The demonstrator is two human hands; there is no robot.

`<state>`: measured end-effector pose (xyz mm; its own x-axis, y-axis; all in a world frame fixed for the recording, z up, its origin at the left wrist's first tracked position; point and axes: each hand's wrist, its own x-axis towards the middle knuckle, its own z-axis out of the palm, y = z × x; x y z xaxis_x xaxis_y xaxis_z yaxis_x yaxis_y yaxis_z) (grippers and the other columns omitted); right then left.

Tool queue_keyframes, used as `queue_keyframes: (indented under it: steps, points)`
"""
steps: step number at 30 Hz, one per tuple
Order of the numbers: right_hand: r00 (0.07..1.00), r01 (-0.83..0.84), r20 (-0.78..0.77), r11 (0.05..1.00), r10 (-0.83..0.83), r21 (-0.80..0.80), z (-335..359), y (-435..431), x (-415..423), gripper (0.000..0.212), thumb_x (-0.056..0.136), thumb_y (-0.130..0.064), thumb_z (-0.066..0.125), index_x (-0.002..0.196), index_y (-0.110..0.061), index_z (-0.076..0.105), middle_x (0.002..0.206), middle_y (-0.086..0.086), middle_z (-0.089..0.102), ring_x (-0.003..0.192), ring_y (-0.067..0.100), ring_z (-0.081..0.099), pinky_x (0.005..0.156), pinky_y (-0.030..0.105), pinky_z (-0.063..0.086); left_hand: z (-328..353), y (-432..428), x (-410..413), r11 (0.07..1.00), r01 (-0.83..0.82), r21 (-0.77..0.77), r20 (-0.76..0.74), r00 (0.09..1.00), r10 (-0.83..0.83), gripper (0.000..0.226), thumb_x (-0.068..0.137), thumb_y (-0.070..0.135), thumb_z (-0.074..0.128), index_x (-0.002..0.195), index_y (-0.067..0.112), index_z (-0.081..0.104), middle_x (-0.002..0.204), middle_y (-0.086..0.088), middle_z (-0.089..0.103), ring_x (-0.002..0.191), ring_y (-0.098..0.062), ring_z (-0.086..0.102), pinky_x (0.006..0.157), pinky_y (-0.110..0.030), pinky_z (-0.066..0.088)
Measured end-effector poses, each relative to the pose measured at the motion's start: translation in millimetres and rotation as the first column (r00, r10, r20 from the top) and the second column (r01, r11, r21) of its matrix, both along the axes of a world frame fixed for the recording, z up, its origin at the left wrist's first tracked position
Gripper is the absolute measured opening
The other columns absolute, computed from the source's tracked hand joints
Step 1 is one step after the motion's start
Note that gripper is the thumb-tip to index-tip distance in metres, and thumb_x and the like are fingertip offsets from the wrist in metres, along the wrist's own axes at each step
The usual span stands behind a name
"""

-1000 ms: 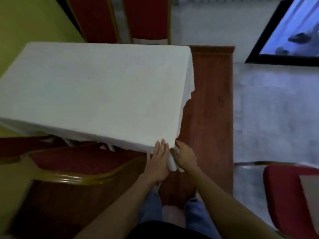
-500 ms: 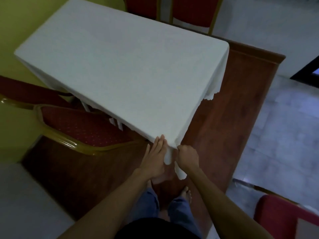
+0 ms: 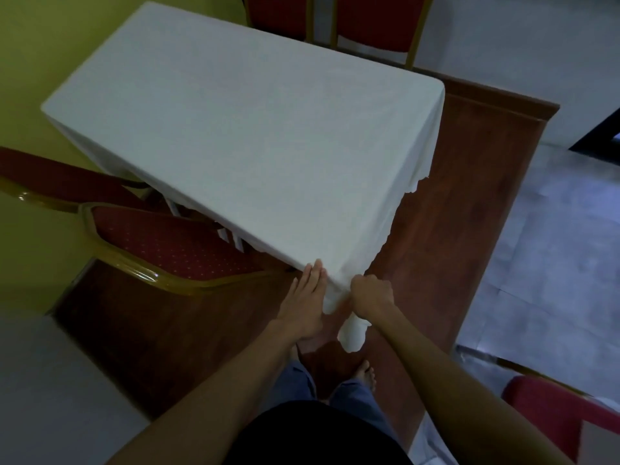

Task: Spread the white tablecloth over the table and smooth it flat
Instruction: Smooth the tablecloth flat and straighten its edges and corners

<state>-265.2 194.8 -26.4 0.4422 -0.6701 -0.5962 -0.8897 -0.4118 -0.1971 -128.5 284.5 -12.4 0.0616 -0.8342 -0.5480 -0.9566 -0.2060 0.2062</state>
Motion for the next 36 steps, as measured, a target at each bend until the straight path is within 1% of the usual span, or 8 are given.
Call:
queue_keyframes:
  steps: [3, 6, 9, 12, 17, 22, 28, 36]
  points:
    - [0.991, 0.123, 0.065, 0.992, -0.12, -0.04, 11, -4, -8, 0.032, 0.1, -0.042, 0.045, 0.12, -0.021, 0.06, 0.114, 0.001, 0.068, 0.104, 0.023, 0.064, 0.088, 0.039, 0.04, 4, -7, 1, 1.0, -0.013, -0.007, -0.027, 1.0, 0.013, 0.09, 0.094, 0.017, 0.057, 0.155, 0.008, -0.008, 0.163, -0.007, -0.02, 0.151, -0.022, -0.015, 0.124, -0.037, 0.006]
    - [0.962, 0.148, 0.261, 0.949, -0.073, -0.278, 27, 3, -6, 0.036, 0.1, -0.031, 0.042, 0.132, -0.02, 0.055, 0.123, 0.004, 0.065, 0.111, 0.024, 0.06, 0.086, 0.039, 0.042, 7, -7, 4, 0.999, -0.038, -0.037, -0.066, 0.997, 0.035, 0.082, 0.095, 0.018, 0.054, 0.156, 0.009, 0.001, 0.165, -0.007, -0.01, 0.153, -0.021, -0.007, 0.123, -0.036, 0.007]
    - [0.934, -0.018, 0.341, 0.968, 0.105, -0.25, 35, 1, 3, 0.057, 0.097, -0.024, 0.035, 0.153, -0.014, 0.031, 0.16, 0.01, 0.032, 0.147, 0.027, 0.029, 0.111, 0.048, 0.032, 7, -6, 6, 0.983, -0.109, -0.145, -0.094, 0.991, 0.096, 0.071, 0.095, 0.014, 0.05, 0.156, 0.011, 0.015, 0.166, -0.003, 0.004, 0.153, -0.018, 0.002, 0.122, -0.034, 0.006]
    - [0.927, -0.242, 0.229, 0.941, 0.296, -0.239, 24, -17, 10, 0.062, 0.103, -0.027, 0.033, 0.158, -0.013, 0.009, 0.168, 0.007, 0.006, 0.154, 0.025, -0.001, 0.12, 0.056, 0.011, 2, -11, 4, 0.923, -0.258, -0.287, -0.169, 0.962, 0.216, 0.057, 0.098, 0.014, 0.046, 0.153, 0.012, 0.029, 0.162, -0.002, 0.022, 0.151, -0.014, 0.013, 0.116, -0.02, 0.004]
    - [0.899, -0.35, 0.178, 0.902, 0.399, -0.254, 8, -62, 11, 0.075, 0.094, -0.048, -0.007, 0.158, -0.017, 0.013, 0.168, 0.001, 0.009, 0.155, 0.024, 0.001, 0.118, 0.064, 0.01, -10, -43, 7, 0.834, -0.447, -0.324, -0.272, 0.888, 0.371, 0.053, 0.101, 0.011, 0.041, 0.152, 0.005, 0.028, 0.162, -0.007, 0.022, 0.151, -0.018, 0.016, 0.118, -0.021, 0.006]
    - [0.902, -0.339, 0.181, 0.903, 0.392, -0.264, 5, -130, -4, 0.056, 0.106, -0.041, 0.015, 0.159, -0.023, 0.01, 0.168, -0.002, 0.002, 0.154, 0.019, -0.002, 0.12, 0.062, 0.008, -29, -94, 16, 0.814, -0.421, -0.4, -0.247, 0.905, 0.346, 0.056, 0.096, 0.0, 0.038, 0.151, 0.003, 0.03, 0.162, -0.012, 0.021, 0.152, -0.023, 0.013, 0.124, -0.031, 0.011]
    - [0.935, -0.288, 0.145, 0.931, 0.324, -0.222, 5, -234, -20, 0.056, 0.107, -0.041, 0.015, 0.159, -0.027, 0.002, 0.168, -0.004, -0.006, 0.154, 0.018, -0.008, 0.121, 0.06, 0.005, -39, -197, 5, 0.795, -0.361, -0.487, -0.18, 0.932, 0.313, 0.056, 0.1, 0.025, 0.022, 0.147, -0.002, 0.037, 0.157, -0.023, 0.028, 0.148, -0.036, 0.022, 0.121, -0.048, 0.021]
    - [0.931, -0.315, 0.118, 0.925, 0.345, -0.214, 11, -351, -32, 0.056, 0.107, -0.04, 0.019, 0.159, -0.024, 0.008, 0.168, -0.002, 0.001, 0.155, 0.02, -0.001, 0.119, 0.061, 0.013, -39, -333, -13, 0.825, -0.341, -0.45, -0.107, 0.938, 0.33, 0.058, 0.103, 0.033, 0.019, 0.152, 0.004, 0.026, 0.162, -0.016, 0.018, 0.152, -0.03, 0.011, 0.123, -0.049, 0.013]
